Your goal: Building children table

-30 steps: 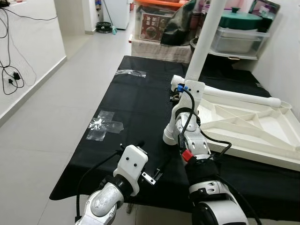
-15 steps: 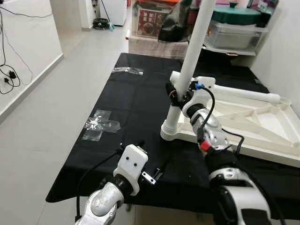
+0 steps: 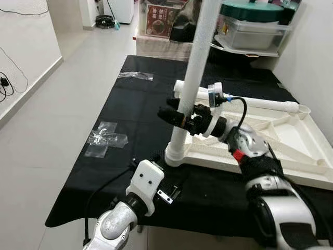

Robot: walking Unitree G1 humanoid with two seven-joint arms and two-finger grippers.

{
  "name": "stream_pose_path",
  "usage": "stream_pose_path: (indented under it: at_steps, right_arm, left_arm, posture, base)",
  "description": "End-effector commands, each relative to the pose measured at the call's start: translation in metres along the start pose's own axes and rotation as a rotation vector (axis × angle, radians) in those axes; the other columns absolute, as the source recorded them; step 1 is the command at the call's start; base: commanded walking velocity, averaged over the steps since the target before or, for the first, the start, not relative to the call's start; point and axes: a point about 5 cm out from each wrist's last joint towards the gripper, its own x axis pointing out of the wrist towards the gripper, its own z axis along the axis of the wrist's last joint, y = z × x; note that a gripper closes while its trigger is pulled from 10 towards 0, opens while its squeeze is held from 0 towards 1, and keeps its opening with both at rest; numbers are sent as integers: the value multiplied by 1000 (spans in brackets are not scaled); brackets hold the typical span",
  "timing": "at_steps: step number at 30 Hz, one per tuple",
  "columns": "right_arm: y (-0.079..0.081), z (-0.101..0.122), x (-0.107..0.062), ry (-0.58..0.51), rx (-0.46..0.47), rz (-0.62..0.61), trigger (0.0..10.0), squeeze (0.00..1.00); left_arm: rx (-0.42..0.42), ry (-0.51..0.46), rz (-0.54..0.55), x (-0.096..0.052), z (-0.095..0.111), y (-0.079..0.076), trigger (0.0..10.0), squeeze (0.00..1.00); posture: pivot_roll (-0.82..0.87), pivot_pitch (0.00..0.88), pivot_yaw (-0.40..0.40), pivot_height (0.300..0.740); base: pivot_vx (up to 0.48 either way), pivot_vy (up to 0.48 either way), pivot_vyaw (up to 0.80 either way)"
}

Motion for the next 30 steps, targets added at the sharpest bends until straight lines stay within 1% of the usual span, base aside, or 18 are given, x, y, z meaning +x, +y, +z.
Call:
stream_pose_path:
  at_steps: [1,5,6,7,10,12,14,15,16,17,21,22,23,24,25,26,28,30]
  right_arm:
    - [7,2,13,-9,3,124,10000,0]
    - [11,-4,19,26,19,199,10000,0]
    - [13,-8,23,38,29,226,1765,0]
    - [15,-13,26,46,35,241,0,0]
    - [17,-15,28,51,42,262,0,0]
    - [16,-17,30,55,36,229,0,0]
    - [7,-21,30,78,-18,92,0,0]
    - [7,-21,30,78,-18,92,0,0]
    - [3,-21,28,87,-42,21,0,0]
    - [3,-21,28,87,-42,21,0,0]
    - [-17,-21,19,120,-156,-347,0,0]
    - [-17,-21,19,120,-156,-347,0,0]
    - [-31,-20,13,140,-166,-669,0,0]
    - [-31,-20,13,140,-166,-669,0,0]
    - [-34,-20,10,149,-171,-770,0,0]
    - [-34,-20,10,149,-171,-770,0,0]
    - [-43,-23,-4,208,-241,-1122,0,0]
    - [-43,-23,-4,208,-241,-1122,0,0]
  left_arm:
    - [2,9,-3,-2,-1,-2,10000,0]
    - [3,9,-4,-2,-1,-2,10000,0]
    - [5,10,-5,-2,-1,-2,10000,0]
    - [5,9,-9,-2,-1,-2,10000,0]
    - [4,9,-11,-2,-1,-2,10000,0]
    - [3,9,-11,-2,-1,-3,10000,0]
    - [1,10,-7,-2,-1,-2,10000,0]
    - [1,10,-7,-2,-1,-2,10000,0]
    - [2,11,-6,-2,-1,-2,10000,0]
    - [2,11,-6,-2,-1,-2,10000,0]
    - [3,10,-5,-1,-2,-2,10000,0]
    - [3,10,-5,-1,-2,-2,10000,0]
    - [0,9,-8,0,-2,-2,10000,0]
    - [0,9,-8,0,-2,-2,10000,0]
    - [-2,8,-8,0,-2,-2,10000,0]
    - [-2,8,-8,0,-2,-2,10000,0]
    - [-3,8,-13,1,-2,-2,10000,0]
    - [-3,8,-13,1,-2,-2,10000,0]
  posture:
    - [131,53,-117,740]
    - [131,54,-115,740]
    - [129,60,-113,740]
    - [128,65,-111,740]
    - [128,65,-111,740]
    - [131,66,-114,740]
    - [127,72,-113,740]
    - [127,72,-113,740]
    - [127,72,-113,740]
    - [127,72,-113,740]
    - [120,74,-107,740]
    - [120,74,-107,740]
    - [112,74,-104,740]
    - [112,74,-104,740]
    - [112,74,-104,740]
    - [112,74,-104,740]
    - [103,76,-97,740]
    - [103,76,-97,740]
  base:
    - [0,0,0]
    - [0,0,0]
    - [0,0,0]
    - [0,0,0]
    - [0,0,0]
    - [0,0,0]
    - [0,0,0]
    - [0,0,0]
    - [0,0,0]
    - [0,0,0]
    - [0,0,0]
    - [0,0,0]
    - [0,0,0]
    - [0,0,0]
    - [0,0,0]
    - [0,0,0]
    - [0,0,0]
    - [0,0,0]
